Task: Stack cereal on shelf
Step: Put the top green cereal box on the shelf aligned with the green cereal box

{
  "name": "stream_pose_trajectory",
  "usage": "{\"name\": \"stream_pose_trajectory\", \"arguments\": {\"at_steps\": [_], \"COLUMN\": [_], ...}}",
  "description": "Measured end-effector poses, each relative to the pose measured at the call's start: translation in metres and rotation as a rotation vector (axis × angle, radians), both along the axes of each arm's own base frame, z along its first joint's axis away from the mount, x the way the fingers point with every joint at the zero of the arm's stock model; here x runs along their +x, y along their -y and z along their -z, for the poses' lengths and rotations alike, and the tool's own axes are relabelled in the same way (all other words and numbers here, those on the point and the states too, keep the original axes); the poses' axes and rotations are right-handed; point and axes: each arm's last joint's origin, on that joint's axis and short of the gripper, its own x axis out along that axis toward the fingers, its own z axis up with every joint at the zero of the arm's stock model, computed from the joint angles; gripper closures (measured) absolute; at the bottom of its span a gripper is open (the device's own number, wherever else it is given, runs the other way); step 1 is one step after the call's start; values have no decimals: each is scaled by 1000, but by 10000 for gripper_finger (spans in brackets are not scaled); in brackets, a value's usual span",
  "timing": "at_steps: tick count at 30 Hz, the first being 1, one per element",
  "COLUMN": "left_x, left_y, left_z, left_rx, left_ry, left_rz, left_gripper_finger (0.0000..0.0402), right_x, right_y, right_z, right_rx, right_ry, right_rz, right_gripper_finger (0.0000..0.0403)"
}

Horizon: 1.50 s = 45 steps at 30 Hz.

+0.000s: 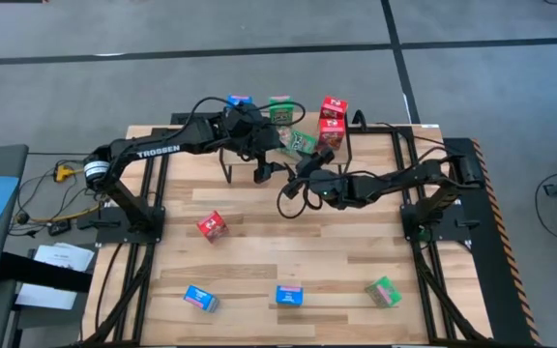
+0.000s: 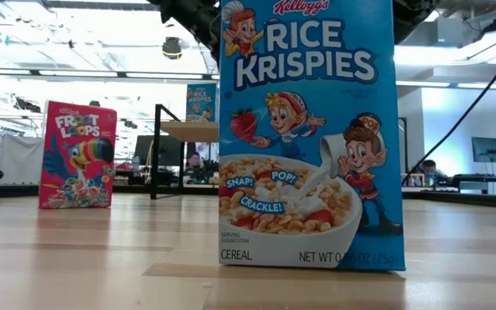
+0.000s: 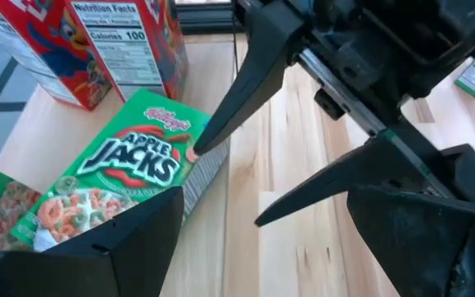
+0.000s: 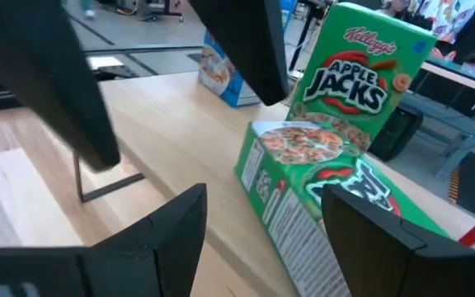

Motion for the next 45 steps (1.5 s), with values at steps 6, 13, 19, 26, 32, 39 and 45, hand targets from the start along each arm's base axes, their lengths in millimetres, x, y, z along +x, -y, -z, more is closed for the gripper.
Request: {"name": "stream_pose_trajectory", "arguments": {"at_steps": [6,13,19,26,32,39,45], "left_x": [-11,-29,-40,-42,-39,-36,-35], "left_y": [5,12,17,18,13,5,-2], "left_z": [-5,-19,-14,31,44,35,39], "left_rx": [-7,-13,-53,-70,30,193,223], "left_ry": [-49,-64,-176,-191,-71,-13,-32], "left_rz": [10,12,26,13,-61,-163,-159], "left_gripper_finger": [70,70,70,70,70,70,70], "right_x": [-5,-27,-58,-82,-75,-58,-43], "right_y": [-17,-40,-60,-73,-64,-38,-20], "right_z": [-13,-39,-52,-47,-30,-5,5], "right_rx": [-75,-58,29,135,213,257,269], "right_ry": [-58,-52,-91,-159,-170,-182,-133], "right_rz": [-74,-143,-187,-185,-92,49,103], "right_gripper_finger": [141,141,141,142,142,142,143]}}
